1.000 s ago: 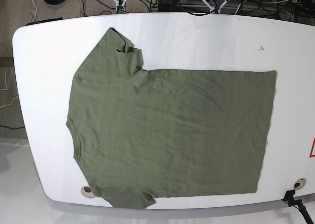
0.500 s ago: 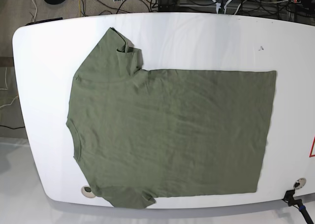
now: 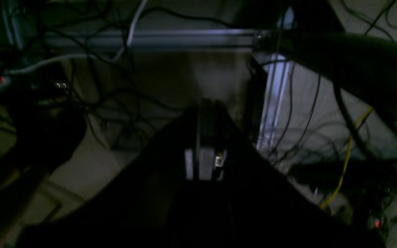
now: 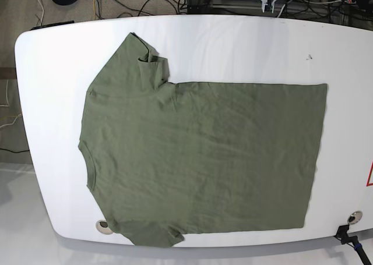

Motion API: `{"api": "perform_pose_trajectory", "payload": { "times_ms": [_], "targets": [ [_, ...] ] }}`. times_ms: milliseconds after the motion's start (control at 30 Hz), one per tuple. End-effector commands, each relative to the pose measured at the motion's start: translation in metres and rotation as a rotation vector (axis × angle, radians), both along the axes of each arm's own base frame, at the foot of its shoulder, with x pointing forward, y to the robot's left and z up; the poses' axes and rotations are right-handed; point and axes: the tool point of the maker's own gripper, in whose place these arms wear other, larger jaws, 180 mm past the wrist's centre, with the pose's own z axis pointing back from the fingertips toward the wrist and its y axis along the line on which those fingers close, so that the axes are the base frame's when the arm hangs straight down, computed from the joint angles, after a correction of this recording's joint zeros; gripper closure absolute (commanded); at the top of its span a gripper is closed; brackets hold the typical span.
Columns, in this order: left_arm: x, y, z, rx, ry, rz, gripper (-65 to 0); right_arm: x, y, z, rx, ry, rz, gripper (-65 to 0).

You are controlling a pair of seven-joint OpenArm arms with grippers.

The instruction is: Fold the T-shirt properly

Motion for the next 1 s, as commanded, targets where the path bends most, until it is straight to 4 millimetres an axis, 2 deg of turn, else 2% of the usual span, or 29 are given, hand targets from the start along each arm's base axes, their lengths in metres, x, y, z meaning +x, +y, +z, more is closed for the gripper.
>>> {"api": "perform_pose_trajectory", "payload": {
  "times_ms": [0, 167, 467, 500, 600, 700, 833, 967],
  "targets": [
    [-0.013, 0.005, 0.005, 0.01, 0.012, -0.014, 0.0, -0.013, -0.008, 0.004, -0.011, 0.006, 0.007, 0.0],
    [-0.029, 0.022, 0.028, 0.037, -0.022, -0.024, 0.0, -0.028, -0.015, 0.018, -0.018, -0.043, 0.023, 0.0],
    [-0.035, 0.044, 0.088, 0.09, -0.147, -0.021, 0.0, -0.04, -0.019, 0.056, -0.017, -0.149, 0.066, 0.0],
    [-0.021, 0.04, 0.091, 0.072, -0.208, -0.024, 0.0, -0.036, -0.021, 0.056, -0.018, -0.139, 0.054, 0.0],
    [-0.024, 0.041, 0.115, 0.08, -0.238, -0.053, 0.0, -0.031, -0.032, 0.084, -0.042, -0.212, 0.058, 0.0],
    [-0.013, 0.043, 0.144, 0.091, -0.302, -0.084, 0.0, -0.02, -0.042, 0.113, -0.065, -0.282, 0.061, 0.0],
    [0.009, 0.043, 0.186, 0.109, -0.403, -0.117, 0.0, 0.01, -0.05, 0.151, -0.088, -0.395, 0.083, 0.0],
    [0.034, 0.037, 0.225, 0.113, -0.494, -0.164, -0.2, 0.048, -0.05, 0.186, -0.101, -0.519, 0.111, 0.0]
  ]
}}
